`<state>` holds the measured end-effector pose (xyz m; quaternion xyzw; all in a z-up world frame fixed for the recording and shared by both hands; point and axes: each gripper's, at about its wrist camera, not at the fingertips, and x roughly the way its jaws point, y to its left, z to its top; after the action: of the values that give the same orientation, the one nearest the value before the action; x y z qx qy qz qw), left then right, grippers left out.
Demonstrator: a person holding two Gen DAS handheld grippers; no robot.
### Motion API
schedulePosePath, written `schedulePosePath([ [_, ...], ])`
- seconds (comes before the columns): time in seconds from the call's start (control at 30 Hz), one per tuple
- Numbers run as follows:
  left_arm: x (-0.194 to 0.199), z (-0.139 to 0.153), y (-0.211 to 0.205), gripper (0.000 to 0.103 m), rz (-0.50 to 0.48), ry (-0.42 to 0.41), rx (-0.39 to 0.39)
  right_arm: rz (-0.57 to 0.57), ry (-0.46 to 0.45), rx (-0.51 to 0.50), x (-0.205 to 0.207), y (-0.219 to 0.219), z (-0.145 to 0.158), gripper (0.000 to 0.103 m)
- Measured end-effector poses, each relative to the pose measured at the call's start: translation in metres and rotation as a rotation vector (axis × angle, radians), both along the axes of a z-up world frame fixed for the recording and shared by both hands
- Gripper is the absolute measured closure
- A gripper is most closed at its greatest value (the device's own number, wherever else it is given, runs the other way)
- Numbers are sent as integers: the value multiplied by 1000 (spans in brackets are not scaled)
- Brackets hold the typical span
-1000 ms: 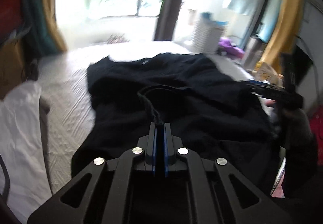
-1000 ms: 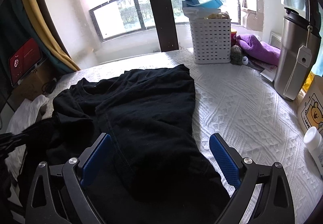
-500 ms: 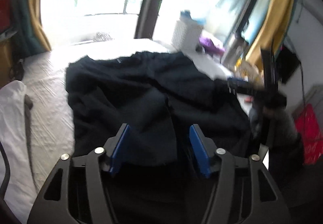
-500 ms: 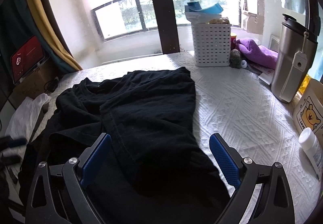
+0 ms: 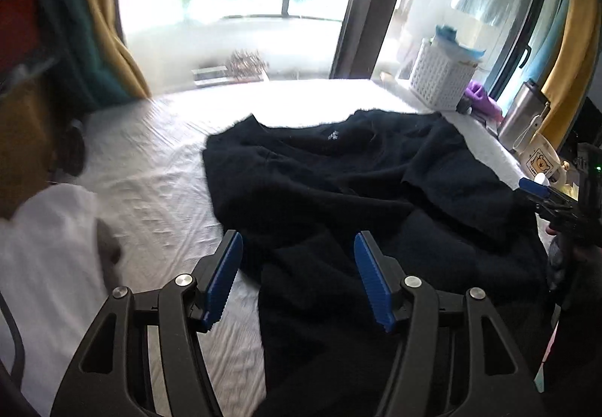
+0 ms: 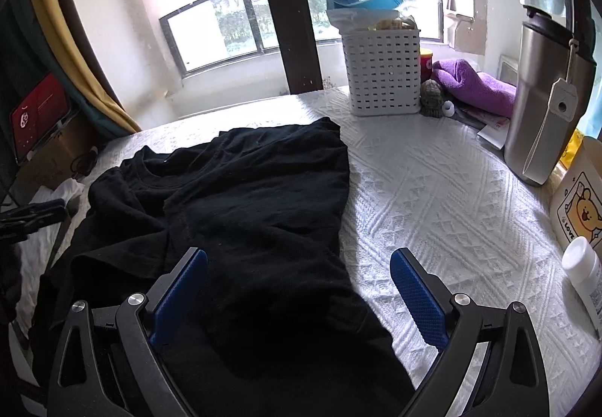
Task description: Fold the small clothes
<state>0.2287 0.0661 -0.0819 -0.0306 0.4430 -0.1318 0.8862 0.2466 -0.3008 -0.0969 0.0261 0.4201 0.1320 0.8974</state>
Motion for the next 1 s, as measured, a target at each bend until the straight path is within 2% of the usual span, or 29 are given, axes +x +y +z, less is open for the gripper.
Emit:
schedulePosePath([
  [0.13,19,-13,-5,41,27,13,12,-1,9,-3,7,-1,-4,5],
  [0.23,32,-18,-8,42,35,-6,74,-2,17,-4,13,-1,-8,5],
  [0.27,36,-20,-7,56,33,-9,91,-2,20,-5,14,-1,-10,5],
  [0.3,41,-25,-6,83,32,7,112,-2,23,-6,15,0,-11,5],
  [0.33,47,-29,-2,93,41,26,119,-1,26,-6,17,0,-12,5],
  [0.4,51,-33,4,101,46,35,110,0,28,-5,18,0,-14,5],
  [0.5,50,-31,9,101,68,-1,170,5,36,-12,20,2,-16,5],
  [0.57,47,-23,19,101,113,-50,232,8,41,-26,22,5,-16,5],
  [0.6,47,-21,24,101,130,-57,238,11,41,-32,22,6,-15,5],
  [0.7,48,-15,54,101,197,-67,219,23,30,-48,23,13,-9,5],
  [0.8,52,-25,67,98,213,-17,193,30,24,-53,21,21,-5,5],
  [0.87,47,-25,68,97,225,-12,180,38,18,-54,19,29,-1,5],
  [0.93,37,-18,67,84,247,-19,159,52,10,-54,15,38,3,5],
  [0.97,31,-14,67,61,254,-26,138,57,8,-56,13,41,4,5],
  [1.0,22,-9,66,45,255,-36,115,63,7,-61,11,45,5,5],
])
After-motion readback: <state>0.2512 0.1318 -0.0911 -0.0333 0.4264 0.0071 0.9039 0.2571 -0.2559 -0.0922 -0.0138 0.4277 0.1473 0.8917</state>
